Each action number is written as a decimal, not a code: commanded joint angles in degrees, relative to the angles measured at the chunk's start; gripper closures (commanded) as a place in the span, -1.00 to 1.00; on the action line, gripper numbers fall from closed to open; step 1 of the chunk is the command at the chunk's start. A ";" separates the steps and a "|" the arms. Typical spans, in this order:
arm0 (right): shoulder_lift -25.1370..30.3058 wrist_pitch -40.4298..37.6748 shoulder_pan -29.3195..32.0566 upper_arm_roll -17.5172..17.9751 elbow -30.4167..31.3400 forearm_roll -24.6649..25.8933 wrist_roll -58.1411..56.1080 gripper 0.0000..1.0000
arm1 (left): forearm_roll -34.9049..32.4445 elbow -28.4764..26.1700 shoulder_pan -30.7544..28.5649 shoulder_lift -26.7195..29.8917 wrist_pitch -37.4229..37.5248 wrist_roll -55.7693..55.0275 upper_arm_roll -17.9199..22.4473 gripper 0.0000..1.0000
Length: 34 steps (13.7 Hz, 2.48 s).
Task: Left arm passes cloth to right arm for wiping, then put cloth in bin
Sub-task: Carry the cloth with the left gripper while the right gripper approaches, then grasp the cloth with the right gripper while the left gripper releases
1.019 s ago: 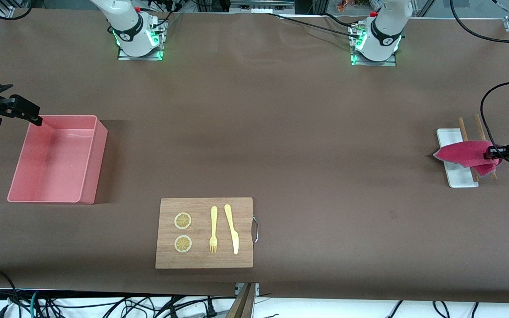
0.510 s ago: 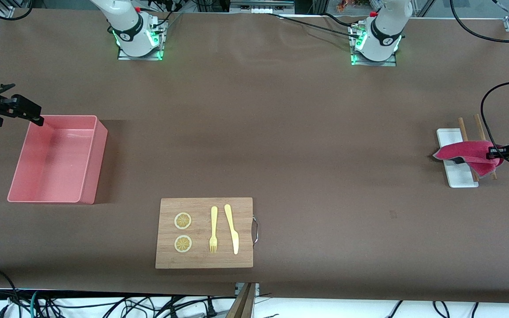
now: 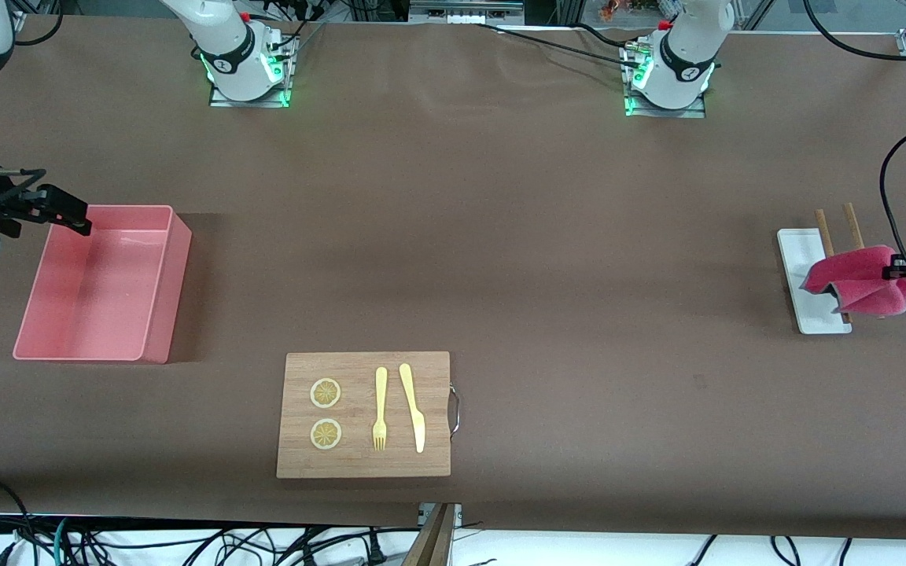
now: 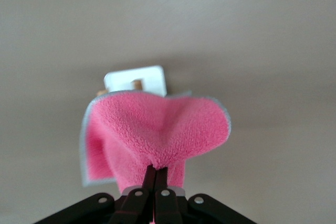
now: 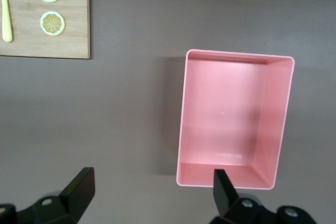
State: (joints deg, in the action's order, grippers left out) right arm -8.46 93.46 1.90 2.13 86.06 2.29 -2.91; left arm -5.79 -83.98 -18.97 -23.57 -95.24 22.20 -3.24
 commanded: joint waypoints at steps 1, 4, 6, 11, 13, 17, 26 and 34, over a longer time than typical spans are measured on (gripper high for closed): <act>-0.50 1.28 -0.23 0.16 0.33 0.44 -0.87 -1.00 | 2.52 6.18 7.87 -0.60 6.27 -0.48 0.43 1.00; -0.59 1.73 -0.05 0.16 2.71 0.35 -0.96 -1.00 | 15.25 8.22 12.62 -0.60 7.70 -11.69 0.17 1.00; -1.03 1.64 -0.22 0.25 2.89 -1.92 2.53 -1.00 | 20.79 8.31 18.85 -0.86 7.52 -20.83 -0.01 1.00; -6.12 7.25 -1.19 2.87 3.42 -15.64 28.17 -1.00 | 36.88 12.35 33.35 -4.63 -1.06 -46.77 0.08 1.00; -7.79 10.15 -1.28 6.20 3.42 -16.17 37.40 -1.00 | 41.28 12.44 38.71 -5.87 -8.79 -52.93 0.08 1.00; -11.04 18.75 -1.45 12.45 3.42 -20.39 53.58 -1.00 | 42.27 16.81 49.62 -12.18 -24.53 -70.58 -0.01 1.00; -18.95 30.37 -3.91 15.45 3.68 -20.57 63.46 -1.00 | 51.67 24.04 55.35 -18.79 -37.39 -83.11 0.08 1.00; -20.46 30.73 -5.15 20.19 6.05 -21.45 74.10 -1.00 | 51.50 23.86 55.09 -18.79 -37.39 -82.40 0.17 1.00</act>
State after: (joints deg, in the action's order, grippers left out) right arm -29.34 123.94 -3.74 20.94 90.43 -17.84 70.01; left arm 44.44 -62.04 36.09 -41.33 -132.79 -60.22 -3.30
